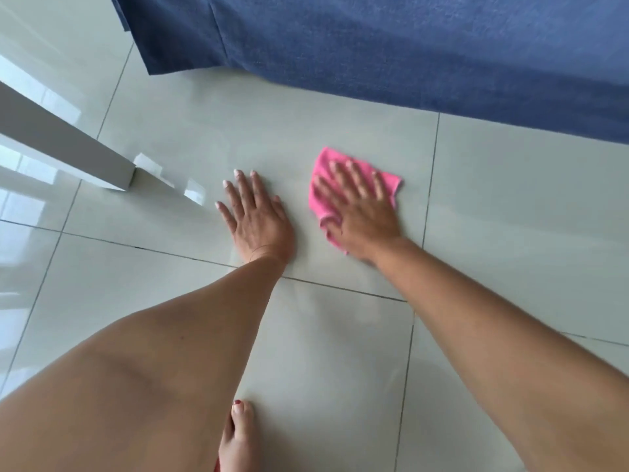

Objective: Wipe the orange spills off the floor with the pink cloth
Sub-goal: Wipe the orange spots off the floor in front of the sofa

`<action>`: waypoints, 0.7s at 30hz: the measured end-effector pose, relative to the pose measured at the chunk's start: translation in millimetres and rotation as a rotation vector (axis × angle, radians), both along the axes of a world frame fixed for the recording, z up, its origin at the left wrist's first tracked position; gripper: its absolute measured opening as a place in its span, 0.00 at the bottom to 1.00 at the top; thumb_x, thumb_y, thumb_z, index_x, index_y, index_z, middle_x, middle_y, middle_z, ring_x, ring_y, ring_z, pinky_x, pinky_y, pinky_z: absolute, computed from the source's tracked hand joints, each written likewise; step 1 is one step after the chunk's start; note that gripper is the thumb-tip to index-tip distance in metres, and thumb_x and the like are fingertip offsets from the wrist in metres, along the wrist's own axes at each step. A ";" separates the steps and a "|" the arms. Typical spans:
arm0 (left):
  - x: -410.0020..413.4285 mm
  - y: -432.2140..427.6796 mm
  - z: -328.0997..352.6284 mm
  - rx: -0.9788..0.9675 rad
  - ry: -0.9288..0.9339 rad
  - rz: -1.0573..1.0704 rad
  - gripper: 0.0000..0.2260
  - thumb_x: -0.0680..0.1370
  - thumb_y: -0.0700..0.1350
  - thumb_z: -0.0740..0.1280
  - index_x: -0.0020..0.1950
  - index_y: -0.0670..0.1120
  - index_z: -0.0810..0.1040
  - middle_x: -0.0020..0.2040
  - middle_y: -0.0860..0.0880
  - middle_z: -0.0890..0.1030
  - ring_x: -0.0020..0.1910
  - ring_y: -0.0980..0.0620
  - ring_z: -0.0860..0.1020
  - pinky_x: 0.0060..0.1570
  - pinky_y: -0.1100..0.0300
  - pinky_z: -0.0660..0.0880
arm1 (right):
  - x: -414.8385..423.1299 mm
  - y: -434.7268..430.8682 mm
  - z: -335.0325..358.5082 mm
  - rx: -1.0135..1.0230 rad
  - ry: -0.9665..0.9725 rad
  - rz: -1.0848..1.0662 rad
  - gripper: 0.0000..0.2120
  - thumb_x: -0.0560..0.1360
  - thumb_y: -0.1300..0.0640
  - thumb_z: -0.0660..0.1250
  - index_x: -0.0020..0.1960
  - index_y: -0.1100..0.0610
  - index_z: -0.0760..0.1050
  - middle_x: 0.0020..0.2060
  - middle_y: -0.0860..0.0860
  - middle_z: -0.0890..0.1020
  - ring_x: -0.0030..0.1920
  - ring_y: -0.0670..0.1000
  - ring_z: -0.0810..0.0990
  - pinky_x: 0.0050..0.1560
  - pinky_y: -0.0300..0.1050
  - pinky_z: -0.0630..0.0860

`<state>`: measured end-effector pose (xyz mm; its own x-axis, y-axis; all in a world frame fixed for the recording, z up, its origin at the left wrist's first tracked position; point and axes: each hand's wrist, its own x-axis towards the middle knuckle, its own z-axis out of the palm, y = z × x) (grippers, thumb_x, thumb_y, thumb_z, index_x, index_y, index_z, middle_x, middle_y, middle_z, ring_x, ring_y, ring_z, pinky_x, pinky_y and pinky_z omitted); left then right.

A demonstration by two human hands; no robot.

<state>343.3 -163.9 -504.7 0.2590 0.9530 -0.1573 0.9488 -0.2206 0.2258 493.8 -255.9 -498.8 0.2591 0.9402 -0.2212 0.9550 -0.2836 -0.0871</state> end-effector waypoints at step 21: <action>75.4 17.9 -13.2 0.048 0.025 -0.156 0.26 0.83 0.52 0.45 0.81 0.49 0.49 0.82 0.47 0.46 0.80 0.45 0.42 0.77 0.45 0.38 | 75.6 66.0 3.0 0.013 0.010 -0.248 0.30 0.80 0.40 0.42 0.80 0.45 0.42 0.80 0.48 0.42 0.79 0.53 0.40 0.77 0.60 0.41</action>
